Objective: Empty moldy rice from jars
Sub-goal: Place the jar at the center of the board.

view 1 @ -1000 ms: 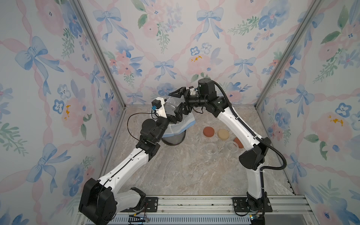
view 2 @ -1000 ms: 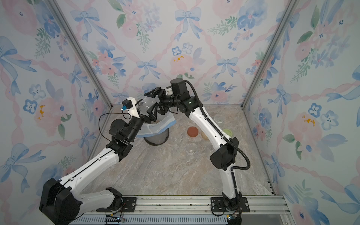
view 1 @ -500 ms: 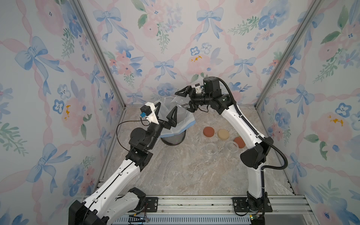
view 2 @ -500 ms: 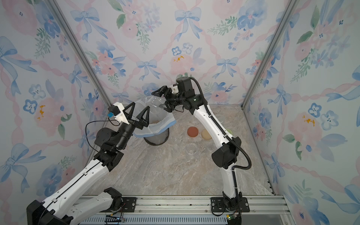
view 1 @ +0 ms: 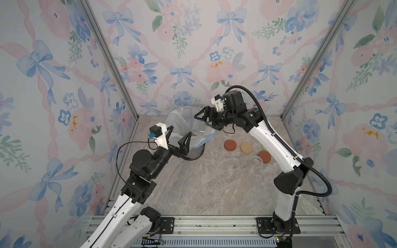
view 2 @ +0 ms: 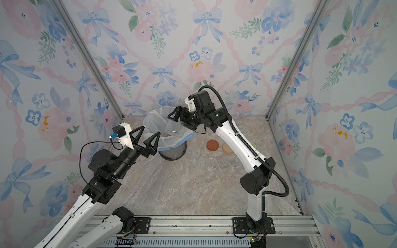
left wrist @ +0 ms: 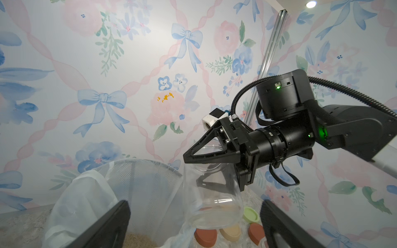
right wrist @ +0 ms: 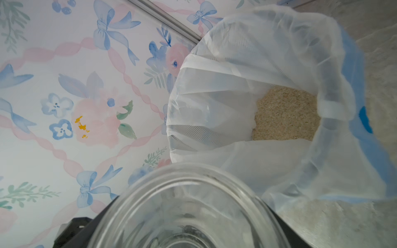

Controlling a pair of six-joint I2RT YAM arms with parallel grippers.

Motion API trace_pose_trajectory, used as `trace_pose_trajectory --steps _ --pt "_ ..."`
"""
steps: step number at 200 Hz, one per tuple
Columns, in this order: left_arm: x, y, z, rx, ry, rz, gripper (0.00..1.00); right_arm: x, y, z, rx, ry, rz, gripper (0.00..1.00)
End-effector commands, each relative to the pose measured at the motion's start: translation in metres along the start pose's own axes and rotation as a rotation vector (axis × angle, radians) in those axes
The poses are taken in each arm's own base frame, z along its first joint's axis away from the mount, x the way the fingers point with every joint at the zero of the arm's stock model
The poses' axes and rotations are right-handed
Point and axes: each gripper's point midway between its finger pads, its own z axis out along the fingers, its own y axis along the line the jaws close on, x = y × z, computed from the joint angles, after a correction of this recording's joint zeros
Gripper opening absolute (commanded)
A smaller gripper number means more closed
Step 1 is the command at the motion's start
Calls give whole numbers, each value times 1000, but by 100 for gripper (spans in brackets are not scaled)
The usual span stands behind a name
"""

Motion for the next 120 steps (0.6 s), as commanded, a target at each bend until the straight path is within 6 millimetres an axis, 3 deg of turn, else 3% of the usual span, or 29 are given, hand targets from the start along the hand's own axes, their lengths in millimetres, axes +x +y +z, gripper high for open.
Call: trace_pose_trajectory --steps 1,40,56,86,120 --pt "19 -7 -11 35 107 -48 98 6 20 -27 5 -100 -191 0" --pt "36 -8 -27 39 185 -124 98 36 13 -37 44 -243 -305 0" --pt "31 -10 -42 45 158 -145 98 50 7 -37 72 -274 -350 0" --pt "37 -6 -57 22 163 -184 98 83 -3 -24 120 -247 -460 0" --pt "61 -2 -65 6 237 -229 98 112 -18 -6 154 -254 -540 0"
